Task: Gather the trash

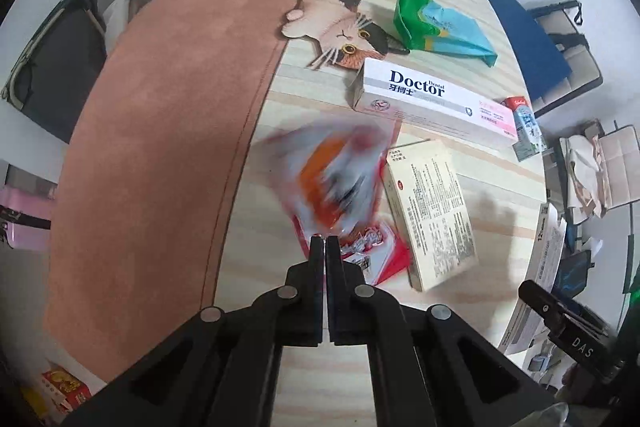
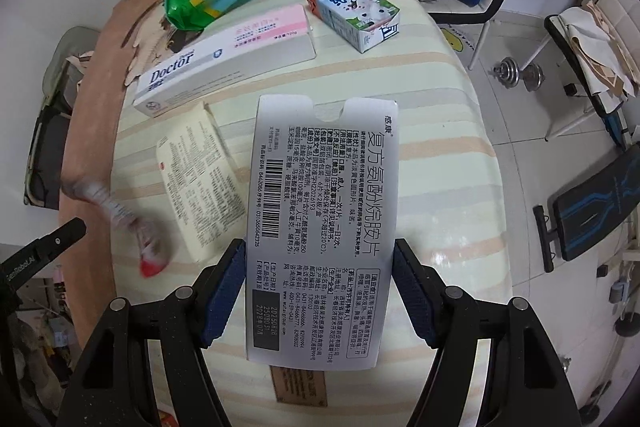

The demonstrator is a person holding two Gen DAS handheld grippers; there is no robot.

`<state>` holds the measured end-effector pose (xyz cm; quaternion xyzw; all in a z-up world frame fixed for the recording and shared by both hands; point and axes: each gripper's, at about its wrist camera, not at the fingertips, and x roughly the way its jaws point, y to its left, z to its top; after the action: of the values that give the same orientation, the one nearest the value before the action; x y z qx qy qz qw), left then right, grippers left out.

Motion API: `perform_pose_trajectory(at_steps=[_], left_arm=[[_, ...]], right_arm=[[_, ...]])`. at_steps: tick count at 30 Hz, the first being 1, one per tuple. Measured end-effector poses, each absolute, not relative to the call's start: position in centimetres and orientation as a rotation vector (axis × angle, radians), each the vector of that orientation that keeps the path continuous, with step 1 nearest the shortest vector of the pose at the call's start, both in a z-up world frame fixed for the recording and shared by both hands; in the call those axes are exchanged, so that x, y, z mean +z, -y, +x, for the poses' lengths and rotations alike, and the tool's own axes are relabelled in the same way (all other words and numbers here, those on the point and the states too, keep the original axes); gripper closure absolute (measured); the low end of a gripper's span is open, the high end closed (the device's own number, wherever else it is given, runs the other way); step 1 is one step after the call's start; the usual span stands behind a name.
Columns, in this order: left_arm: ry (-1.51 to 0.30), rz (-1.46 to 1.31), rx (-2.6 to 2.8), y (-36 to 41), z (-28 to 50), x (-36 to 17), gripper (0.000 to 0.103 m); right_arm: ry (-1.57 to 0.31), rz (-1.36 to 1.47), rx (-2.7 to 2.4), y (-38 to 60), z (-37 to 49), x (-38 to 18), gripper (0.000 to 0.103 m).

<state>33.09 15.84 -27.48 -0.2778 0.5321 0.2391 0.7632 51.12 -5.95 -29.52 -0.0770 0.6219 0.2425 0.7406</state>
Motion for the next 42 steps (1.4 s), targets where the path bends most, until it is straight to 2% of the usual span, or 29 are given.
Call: perform_pose_trajectory(at_steps=[5, 11, 14, 18, 20, 22, 23, 24, 26, 31, 33, 39, 41, 42], left_arm=[[-1.158, -0.695, 0.503, -16.7, 32.3, -28.6, 0.100], [-1.325, -0.760, 0.555, -18.8, 33.1, -36.1, 0.099], [-1.223, -0.792, 0.522, -19.2, 32.5, -36.5, 0.087], [-1.223, -0.883, 0.522, -19.9, 32.3, -37.1, 0.086], [-1.193, -0.903, 0.522, -20.1, 32.5, -36.4, 0.081], [-1.153, -0.900, 0.504, -19.9, 33.2, -35.1, 0.081], [-1.137, -0.889, 0.499, -19.8, 33.8, -34.4, 0.077], [-1.123, -0.883, 0.489, -19.5, 34.2, -33.9, 0.067], [-1.129, -0.846, 0.457, -18.7, 36.0, -33.5, 0.054], [-1.206, -0.780, 0.428, -18.4, 39.3, -34.2, 0.053], [-1.289, -0.729, 0.439, -17.8, 40.7, -35.8, 0.046], [-1.375, -0.525, 0.530, -16.3, 43.6, -37.2, 0.033], [-1.363, -0.528, 0.550, -16.0, 44.6, -37.5, 0.033], [-1.349, -0.531, 0.548, -16.0, 44.8, -37.6, 0.037]], right_arm=[[-1.363, -0.149, 0.537, 6.6, 49.2, -28.7, 0.029], [-1.366, -0.151, 0.504, 6.8, 50.1, -29.6, 0.029], [-1.361, -0.158, 0.494, 6.8, 51.3, -29.9, 0.029], [-1.369, -0.147, 0.495, 6.9, 52.8, -30.4, 0.029], [-1.383, -0.126, 0.492, 7.1, 53.6, -30.7, 0.029], [-1.397, -0.104, 0.484, 7.2, 54.6, -31.1, 0.029], [-1.402, -0.096, 0.481, 7.3, 54.9, -31.3, 0.029], [-1.406, -0.088, 0.479, 7.4, 55.3, -31.5, 0.029], [-1.414, -0.080, 0.475, 7.3, 56.0, -31.9, 0.029], [-1.432, -0.063, 0.468, 7.1, 57.7, -32.6, 0.029], [-1.437, -0.056, 0.462, 7.1, 58.2, -32.9, 0.029], [-1.440, -0.092, 0.428, 6.5, 59.7, -33.8, 0.029], [-1.444, -0.105, 0.422, 6.3, 60.0, -34.2, 0.029], [-1.445, -0.110, 0.421, 6.2, 60.0, -34.3, 0.029]])
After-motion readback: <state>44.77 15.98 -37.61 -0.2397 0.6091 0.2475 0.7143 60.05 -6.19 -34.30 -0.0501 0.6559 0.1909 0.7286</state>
